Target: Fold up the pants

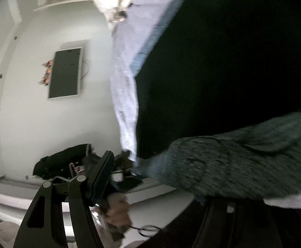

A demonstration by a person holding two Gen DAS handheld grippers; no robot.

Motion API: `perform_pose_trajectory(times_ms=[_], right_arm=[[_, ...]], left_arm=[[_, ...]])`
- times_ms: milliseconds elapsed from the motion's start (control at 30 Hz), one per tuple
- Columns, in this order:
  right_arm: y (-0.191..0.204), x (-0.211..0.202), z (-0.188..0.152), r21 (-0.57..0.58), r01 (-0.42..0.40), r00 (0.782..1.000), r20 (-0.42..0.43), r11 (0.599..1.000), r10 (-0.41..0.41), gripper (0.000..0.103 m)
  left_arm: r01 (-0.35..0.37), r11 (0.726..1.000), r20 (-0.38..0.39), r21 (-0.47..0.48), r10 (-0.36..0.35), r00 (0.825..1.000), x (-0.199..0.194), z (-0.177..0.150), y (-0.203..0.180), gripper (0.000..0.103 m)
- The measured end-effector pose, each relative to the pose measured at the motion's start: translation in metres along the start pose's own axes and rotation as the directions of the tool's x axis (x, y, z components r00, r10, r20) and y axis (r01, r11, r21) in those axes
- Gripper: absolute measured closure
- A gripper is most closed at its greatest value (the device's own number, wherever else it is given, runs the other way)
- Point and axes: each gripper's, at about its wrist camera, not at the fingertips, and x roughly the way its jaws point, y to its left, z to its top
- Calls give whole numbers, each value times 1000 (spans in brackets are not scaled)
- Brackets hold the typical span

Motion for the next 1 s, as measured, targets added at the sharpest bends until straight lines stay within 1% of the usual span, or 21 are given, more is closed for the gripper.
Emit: perform_pose_trajectory(times_ms=[33,67,100,133,167,200,233,300,367,433,500,600,633,667,733,767,833,867,900,967,1000], right_arm=[[-10,-3,-3,22,24,1000,17,999,-24,30],[-19,-9,-5,47,39,999,36,998,-41,30],[-29,-16,-7,83,44,997,67,996,-50,30],[-41,-23,-11,126,52,994,92,991,-63,32],[-50,-29,-13,165,54,991,113,985,-73,49],[-58,-36,-15,203,47,988,134,978,-75,64],[-67,-43,-17,247,43,984,156,968,-83,97],[-67,-52,-16,257,57,977,183,965,-107,98],[-54,-59,-9,218,71,974,195,973,-115,99],[-28,-63,8,143,97,974,190,985,-124,99],[-1,-65,36,67,126,975,176,990,-136,99],[26,-68,82,-4,129,980,153,992,-127,99],[38,-66,106,-39,134,982,140,990,-127,99],[46,-67,117,-59,139,983,131,989,-130,99],[62,-61,157,-116,171,982,101,978,-159,99],[68,-54,179,-144,193,980,82,971,-183,99],[66,-44,208,-168,222,975,53,960,-216,99],[61,-35,226,-167,239,971,31,956,-238,99],[53,-25,242,-166,263,964,14,950,-265,99],[39,-10,262,-172,297,953,-7,939,-303,99],[29,1,274,-170,321,944,-23,932,-329,98]], left_arm=[[-28,999,-8,19,28,1000,3,1,-1,37],[-56,997,-17,45,57,998,6,2,-2,42],[-76,995,-22,60,77,997,10,2,-4,53],[-107,991,-31,81,110,993,15,2,-4,62],[-131,987,-39,96,135,990,19,2,-5,75],[-137,985,-45,102,142,989,21,2,-5,75],[-132,986,-44,102,137,990,18,2,-2,75],[-141,983,-40,118,146,988,13,3,-8,78],[-144,980,-23,134,149,989,5,5,-19,78],[-143,979,25,148,140,990,-9,11,-35,78],[-141,978,87,152,129,988,-19,27,-56,78],[-140,977,163,163,113,980,-22,59,-88,78],[-150,973,188,174,116,975,-19,72,-99,78],[-166,968,211,186,126,969,-14,84,-110,78],[-215,954,259,211,157,953,4,112,-130,78],[-247,945,284,214,181,942,16,128,-137,78],[-294,934,299,204,227,927,37,152,-137,77],[-321,928,295,188,258,920,53,167,-136,72],[-344,923,299,174,284,911,64,176,-135,57],[-411,902,329,133,351,877,87,192,-128,38],[-452,885,337,111,395,855,99,200,-121,28]])
